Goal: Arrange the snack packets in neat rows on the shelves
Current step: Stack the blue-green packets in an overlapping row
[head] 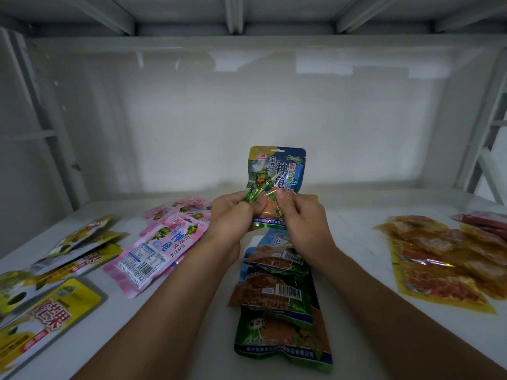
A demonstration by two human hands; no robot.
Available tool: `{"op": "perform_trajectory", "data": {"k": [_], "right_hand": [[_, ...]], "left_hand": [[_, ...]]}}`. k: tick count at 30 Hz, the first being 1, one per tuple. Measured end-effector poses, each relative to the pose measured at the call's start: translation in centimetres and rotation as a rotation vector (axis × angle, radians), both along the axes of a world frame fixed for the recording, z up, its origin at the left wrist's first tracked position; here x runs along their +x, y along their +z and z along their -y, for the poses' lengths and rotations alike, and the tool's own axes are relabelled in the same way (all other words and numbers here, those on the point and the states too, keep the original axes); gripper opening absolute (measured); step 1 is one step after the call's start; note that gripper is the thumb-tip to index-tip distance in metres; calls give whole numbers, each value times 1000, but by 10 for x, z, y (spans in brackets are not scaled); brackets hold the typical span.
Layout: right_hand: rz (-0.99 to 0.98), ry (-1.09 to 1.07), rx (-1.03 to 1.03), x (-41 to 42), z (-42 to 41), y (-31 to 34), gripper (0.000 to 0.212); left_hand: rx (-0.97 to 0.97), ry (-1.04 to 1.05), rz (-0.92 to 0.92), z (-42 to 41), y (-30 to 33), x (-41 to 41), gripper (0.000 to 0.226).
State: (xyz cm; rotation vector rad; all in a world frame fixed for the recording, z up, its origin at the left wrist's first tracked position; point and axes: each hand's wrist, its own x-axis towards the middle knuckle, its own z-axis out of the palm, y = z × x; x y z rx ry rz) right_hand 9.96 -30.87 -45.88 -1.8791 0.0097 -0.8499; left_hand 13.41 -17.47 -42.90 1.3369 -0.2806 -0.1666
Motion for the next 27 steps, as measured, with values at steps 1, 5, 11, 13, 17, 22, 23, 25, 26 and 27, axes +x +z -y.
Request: {"op": "perform_trajectory", "data": {"k": [1, 5, 11, 13, 17, 22, 23, 25, 26, 27], "right_hand": [[5, 6, 19, 1, 0, 0, 42], [46, 1, 59, 2, 2, 2, 20], [77, -28, 22, -2, -2, 4, 32], [82, -4, 43, -3, -3, 4, 40], [57, 40, 171, -2, -1, 6, 21], [-9, 131, 495, -4, 2, 15, 10], [-10, 135, 529, -5, 2, 17, 10], [-11, 130, 559, -7, 2, 18, 9], [-14, 126, 563, -7, 1, 18, 10], [-21, 127, 554, -7, 1, 17, 11]], "left_hand": [[-3, -2, 2, 0, 0, 0, 14], [12, -32, 10, 1, 0, -2, 15], [-23, -38, -72, -1, 1, 0, 15], [-12, -37, -73, -3, 2, 0, 15], [8, -78, -43, -5, 3, 0, 14], [44, -117, -30, -3, 0, -4, 22], [48, -101, -26, -2, -1, -4, 20], [47, -68, -12, -2, 0, -4, 16], [42, -57, -8, -2, 0, -3, 15], [30, -51, -6, -2, 1, -3, 16]]}}
